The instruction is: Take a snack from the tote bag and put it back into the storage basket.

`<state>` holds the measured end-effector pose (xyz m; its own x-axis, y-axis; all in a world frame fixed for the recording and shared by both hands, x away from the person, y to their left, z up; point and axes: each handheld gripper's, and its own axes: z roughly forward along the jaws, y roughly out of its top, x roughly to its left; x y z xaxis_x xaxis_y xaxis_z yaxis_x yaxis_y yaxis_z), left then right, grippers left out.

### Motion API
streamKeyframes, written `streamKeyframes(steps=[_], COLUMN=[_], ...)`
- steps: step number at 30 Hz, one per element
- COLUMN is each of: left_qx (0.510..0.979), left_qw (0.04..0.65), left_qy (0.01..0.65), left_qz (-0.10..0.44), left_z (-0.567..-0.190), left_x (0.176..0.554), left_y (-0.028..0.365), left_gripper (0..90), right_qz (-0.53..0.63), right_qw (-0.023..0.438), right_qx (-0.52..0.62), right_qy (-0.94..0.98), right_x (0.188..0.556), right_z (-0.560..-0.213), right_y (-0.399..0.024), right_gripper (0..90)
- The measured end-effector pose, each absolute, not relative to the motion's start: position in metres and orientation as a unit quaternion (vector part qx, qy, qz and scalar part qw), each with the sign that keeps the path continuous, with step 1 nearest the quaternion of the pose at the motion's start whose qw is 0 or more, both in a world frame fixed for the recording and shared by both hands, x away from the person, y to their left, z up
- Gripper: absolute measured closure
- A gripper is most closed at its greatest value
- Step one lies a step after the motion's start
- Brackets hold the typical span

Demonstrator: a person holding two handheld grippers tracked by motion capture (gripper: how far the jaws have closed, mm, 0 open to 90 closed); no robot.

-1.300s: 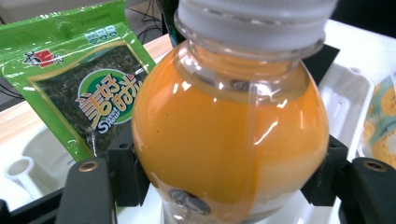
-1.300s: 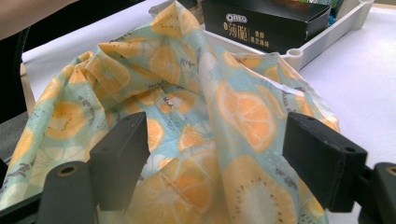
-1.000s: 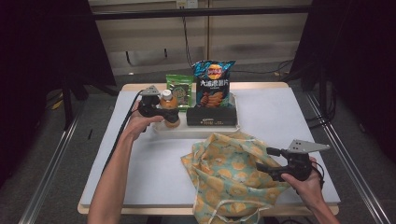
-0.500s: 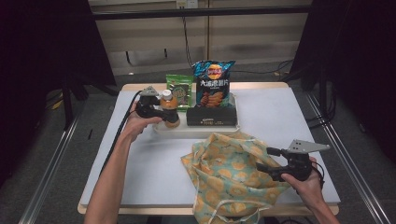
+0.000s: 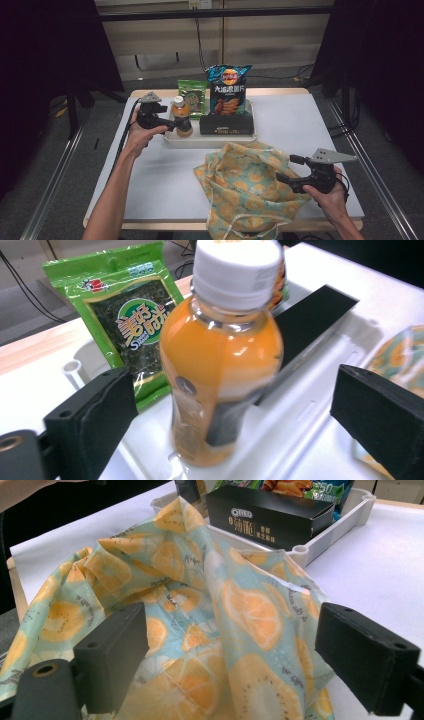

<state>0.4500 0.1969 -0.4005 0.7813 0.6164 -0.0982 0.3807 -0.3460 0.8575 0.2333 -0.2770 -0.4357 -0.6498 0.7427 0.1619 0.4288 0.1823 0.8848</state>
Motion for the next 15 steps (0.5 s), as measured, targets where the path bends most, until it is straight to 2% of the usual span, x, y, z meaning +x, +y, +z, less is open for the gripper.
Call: streamKeyframes(steps=[15], left_qx=[0.79], left_qw=[0.497], left_qy=[0.323], left_qz=[0.158], left_z=[-0.38], left_x=[0.394], left_y=[0.202], left_gripper=[3.4], right_qz=[0.51], right_qw=[0.171], right_qx=[0.401], right_qy=[0.741], right_x=[0.232], right_z=[-0.433], right_y=[-0.281], right_gripper=[10.1])
